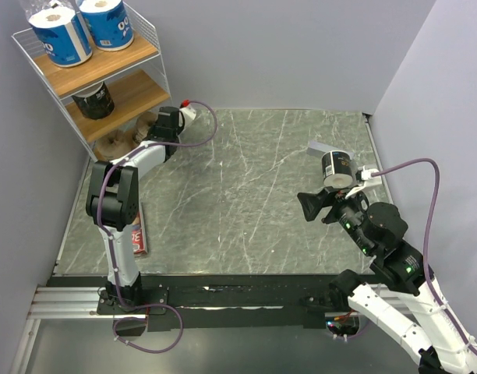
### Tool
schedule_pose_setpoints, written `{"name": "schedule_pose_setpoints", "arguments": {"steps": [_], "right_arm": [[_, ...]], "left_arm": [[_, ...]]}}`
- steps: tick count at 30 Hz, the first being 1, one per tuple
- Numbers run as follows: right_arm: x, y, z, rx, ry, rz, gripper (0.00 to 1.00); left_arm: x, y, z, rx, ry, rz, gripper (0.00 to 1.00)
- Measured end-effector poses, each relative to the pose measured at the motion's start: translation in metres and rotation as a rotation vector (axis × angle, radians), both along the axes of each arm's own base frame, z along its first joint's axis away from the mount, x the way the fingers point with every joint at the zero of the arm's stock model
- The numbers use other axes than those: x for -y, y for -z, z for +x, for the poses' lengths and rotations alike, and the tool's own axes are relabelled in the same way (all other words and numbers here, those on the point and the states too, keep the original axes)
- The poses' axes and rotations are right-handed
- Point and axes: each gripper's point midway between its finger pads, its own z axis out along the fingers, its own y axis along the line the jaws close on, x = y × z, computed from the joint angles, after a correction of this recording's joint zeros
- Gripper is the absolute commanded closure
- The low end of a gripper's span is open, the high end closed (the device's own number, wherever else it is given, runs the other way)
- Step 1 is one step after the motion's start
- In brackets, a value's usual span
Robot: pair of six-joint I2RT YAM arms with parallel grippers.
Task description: Place and organize the paper towels onto the shelf
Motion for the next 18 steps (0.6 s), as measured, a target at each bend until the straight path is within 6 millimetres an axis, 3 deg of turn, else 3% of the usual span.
{"name": "schedule_pose_setpoints", "arguments": {"steps": [6,12,18], "right_arm": [[-0.0014,-0.0001,0.0021,-0.001,0.000,0.000,0.05],[-0.0019,0.0009,0.0028,-0.004,0.000,-0.003,0.05],[-0.0022,0.0010,0.0029,-0.006,-0.001,-0.003,0.05]], "left_arm": [[0.0003,-0.0022,0.0016,0.012,0.000,-0.002,0.49],[-0.0005,0.0005,0.0032,0.015,-0.007,-0.001,0.35],[-0.0047,-0.0024,0.0021,0.027,-0.041,-0.003,0.34]]}}
